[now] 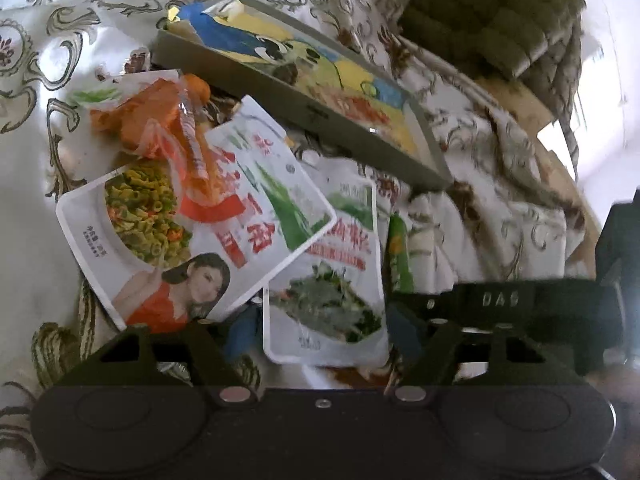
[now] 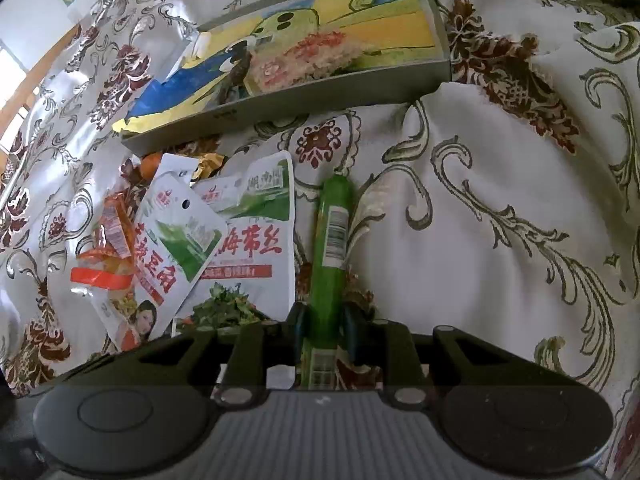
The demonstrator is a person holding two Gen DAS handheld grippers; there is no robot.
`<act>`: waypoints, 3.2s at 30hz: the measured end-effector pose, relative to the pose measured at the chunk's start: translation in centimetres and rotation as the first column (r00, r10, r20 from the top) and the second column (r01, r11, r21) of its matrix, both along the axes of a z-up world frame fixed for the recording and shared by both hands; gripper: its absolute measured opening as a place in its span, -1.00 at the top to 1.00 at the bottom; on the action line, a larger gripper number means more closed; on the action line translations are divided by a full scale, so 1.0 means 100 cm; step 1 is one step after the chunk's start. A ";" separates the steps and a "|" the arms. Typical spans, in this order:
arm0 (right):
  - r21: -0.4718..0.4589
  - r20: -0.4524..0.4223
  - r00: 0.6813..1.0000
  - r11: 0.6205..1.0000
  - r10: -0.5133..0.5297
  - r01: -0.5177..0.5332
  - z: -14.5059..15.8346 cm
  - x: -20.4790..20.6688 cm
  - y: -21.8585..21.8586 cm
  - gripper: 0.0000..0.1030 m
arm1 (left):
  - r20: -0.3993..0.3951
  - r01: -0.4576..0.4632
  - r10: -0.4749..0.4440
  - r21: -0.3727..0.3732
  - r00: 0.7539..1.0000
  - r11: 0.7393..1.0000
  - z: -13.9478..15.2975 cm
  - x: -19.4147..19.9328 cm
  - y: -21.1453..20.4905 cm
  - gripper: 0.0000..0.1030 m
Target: Organize snacks
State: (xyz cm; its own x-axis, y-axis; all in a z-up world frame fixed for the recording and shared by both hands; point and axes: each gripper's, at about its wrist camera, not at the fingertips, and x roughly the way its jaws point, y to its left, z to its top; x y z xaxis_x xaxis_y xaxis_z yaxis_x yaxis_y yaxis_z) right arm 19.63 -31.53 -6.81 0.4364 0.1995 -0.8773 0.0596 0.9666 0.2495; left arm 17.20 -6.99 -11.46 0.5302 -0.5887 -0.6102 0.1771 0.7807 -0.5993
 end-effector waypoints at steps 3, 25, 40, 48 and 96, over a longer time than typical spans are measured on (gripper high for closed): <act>-0.012 0.012 1.000 1.000 -0.004 0.004 0.001 0.001 0.000 0.55 | 0.021 -0.005 0.005 -0.030 1.000 1.000 0.004 0.001 0.003 0.17; 0.021 0.044 0.996 0.996 -0.082 0.081 0.002 0.008 -0.013 0.55 | -0.055 -0.100 0.090 -0.209 0.994 0.973 -0.011 0.047 -0.007 -0.20; 0.058 0.052 0.993 0.993 -0.104 0.101 -0.002 0.009 -0.017 0.55 | -0.048 -0.117 0.112 -0.129 0.993 0.985 -0.018 0.053 -0.018 0.47; 0.027 0.071 0.995 0.997 -0.072 0.071 0.001 0.007 -0.011 0.54 | 0.055 -0.103 0.112 -0.142 0.992 0.984 0.003 0.032 -0.017 0.89; 0.063 0.295 0.952 0.996 -0.086 0.071 0.029 -0.005 -0.017 0.62 | 0.241 -0.088 0.092 -0.025 0.966 0.996 0.057 0.013 -0.025 1.00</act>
